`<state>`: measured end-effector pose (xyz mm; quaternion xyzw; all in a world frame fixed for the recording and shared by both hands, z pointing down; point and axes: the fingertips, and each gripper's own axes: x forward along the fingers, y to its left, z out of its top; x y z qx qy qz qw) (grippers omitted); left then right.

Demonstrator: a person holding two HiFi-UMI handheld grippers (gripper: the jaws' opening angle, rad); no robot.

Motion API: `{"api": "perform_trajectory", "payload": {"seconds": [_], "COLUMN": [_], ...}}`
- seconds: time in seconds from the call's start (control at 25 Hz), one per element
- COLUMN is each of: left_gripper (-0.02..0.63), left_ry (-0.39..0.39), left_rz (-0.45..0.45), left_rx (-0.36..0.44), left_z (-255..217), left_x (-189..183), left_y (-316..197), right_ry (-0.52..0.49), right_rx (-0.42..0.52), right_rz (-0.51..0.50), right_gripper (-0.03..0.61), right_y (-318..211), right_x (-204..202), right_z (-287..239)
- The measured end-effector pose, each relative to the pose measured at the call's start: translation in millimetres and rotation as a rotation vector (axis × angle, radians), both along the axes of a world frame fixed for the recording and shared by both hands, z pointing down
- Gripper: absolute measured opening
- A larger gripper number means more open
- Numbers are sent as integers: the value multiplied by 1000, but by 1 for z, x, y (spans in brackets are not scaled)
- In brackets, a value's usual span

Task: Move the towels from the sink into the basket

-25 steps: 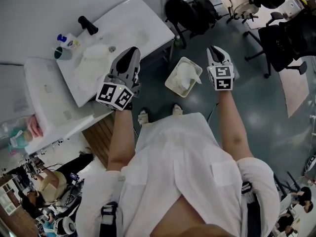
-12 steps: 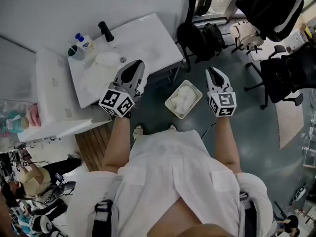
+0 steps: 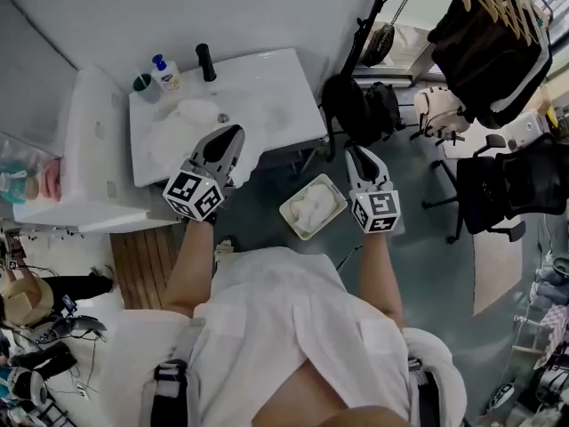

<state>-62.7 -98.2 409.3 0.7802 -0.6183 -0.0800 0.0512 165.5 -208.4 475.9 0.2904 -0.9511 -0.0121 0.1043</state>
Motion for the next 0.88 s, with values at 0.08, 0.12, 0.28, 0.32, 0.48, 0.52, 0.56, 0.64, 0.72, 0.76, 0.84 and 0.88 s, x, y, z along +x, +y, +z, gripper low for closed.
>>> {"api": "perform_trajectory", "payload": {"seconds": [0.08, 0.12, 0.28, 0.32, 0.48, 0.52, 0.56, 0.64, 0.72, 0.76, 0.84, 0.88], "left_gripper": [26, 26, 26, 26, 26, 26, 26, 26, 26, 26, 26, 26], "left_ry": [0, 0, -10, -11, -11, -9, -6, -3, 0, 2, 5, 7], "left_rz": [-20, -29, -72, -85, -133, -145, -157, -180, -194, -198, -203, -205], "left_rx": [5, 7, 18, 23, 23, 20, 18, 14, 9, 5, -3, -6], "left_z": [0, 0, 0, -1, 3, 5, 8, 11, 13, 15, 20, 21], "left_x": [-1, -1, -8, -10, -26, -31, -36, -48, -62, -68, -82, -90], "left_y": [5, 8, 17, 20, 34, 37, 39, 41, 42, 42, 42, 41], "right_ry": [5, 8, 26, 29, 43, 47, 51, 55, 61, 67, 79, 84], "right_rx": [-1, -1, 13, 17, 12, 7, 1, -15, -38, -50, -73, -82], "right_rz": [-34, -48, -115, -132, -192, -209, -227, -264, -301, -320, -361, -384], "right_gripper": [80, 91, 132, 133, 157, 163, 175, 198, 212, 218, 244, 255], "right_y": [2, 3, 4, 4, 10, 12, 14, 16, 19, 21, 26, 29], "right_x": [-6, -8, -22, -27, -49, -55, -61, -77, -95, -105, -125, -137], "right_z": [0, 0, 0, 0, 4, 6, 8, 12, 18, 22, 31, 35]}}
